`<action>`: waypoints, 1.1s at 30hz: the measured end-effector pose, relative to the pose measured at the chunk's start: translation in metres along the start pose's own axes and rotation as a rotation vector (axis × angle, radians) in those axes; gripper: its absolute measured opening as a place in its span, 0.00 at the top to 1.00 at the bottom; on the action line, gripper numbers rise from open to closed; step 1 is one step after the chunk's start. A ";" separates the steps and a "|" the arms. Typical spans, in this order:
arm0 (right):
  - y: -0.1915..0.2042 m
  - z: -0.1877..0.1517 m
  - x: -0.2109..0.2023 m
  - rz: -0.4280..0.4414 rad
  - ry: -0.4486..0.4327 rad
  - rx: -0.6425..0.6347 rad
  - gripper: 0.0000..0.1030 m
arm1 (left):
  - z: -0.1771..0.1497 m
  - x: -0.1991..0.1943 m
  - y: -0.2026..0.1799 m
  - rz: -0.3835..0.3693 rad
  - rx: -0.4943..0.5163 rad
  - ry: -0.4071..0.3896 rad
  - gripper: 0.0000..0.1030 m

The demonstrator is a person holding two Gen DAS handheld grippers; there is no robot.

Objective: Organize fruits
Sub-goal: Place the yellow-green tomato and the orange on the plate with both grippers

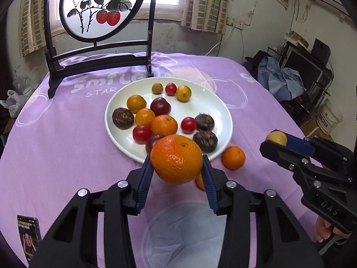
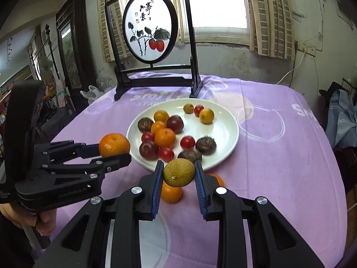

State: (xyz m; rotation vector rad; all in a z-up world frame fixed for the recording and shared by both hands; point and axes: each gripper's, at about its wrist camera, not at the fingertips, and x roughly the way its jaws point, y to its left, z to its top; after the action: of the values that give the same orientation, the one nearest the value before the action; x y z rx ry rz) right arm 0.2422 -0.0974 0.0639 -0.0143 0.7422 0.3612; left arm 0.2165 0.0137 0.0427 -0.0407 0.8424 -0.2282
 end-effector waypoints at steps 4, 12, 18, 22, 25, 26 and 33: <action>-0.005 0.019 0.018 0.009 0.007 0.009 0.73 | 0.014 0.013 0.006 0.014 -0.012 0.006 0.59; -0.016 0.046 0.073 -0.007 0.046 0.059 0.73 | 0.041 0.050 0.019 0.048 -0.045 0.023 0.59; -0.015 0.046 0.097 -0.001 0.068 0.074 0.73 | 0.048 0.070 0.023 0.075 -0.048 0.041 0.59; -0.021 0.041 0.097 0.020 0.073 0.105 0.65 | 0.048 0.074 0.028 0.080 -0.075 0.045 0.50; -0.022 0.037 0.090 0.021 0.072 0.101 0.65 | 0.047 0.066 0.030 0.096 -0.080 0.014 0.36; -0.023 0.035 0.086 0.022 0.070 0.102 0.64 | 0.047 0.065 0.031 0.091 -0.084 0.013 0.36; -0.025 0.017 0.065 0.022 0.072 0.093 0.55 | 0.035 0.044 0.026 0.082 -0.074 -0.001 0.36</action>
State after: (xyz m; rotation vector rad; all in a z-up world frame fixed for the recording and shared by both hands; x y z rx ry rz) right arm 0.3060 -0.0983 0.0309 0.0690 0.8304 0.3486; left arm 0.2761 0.0280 0.0302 -0.0756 0.8497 -0.1203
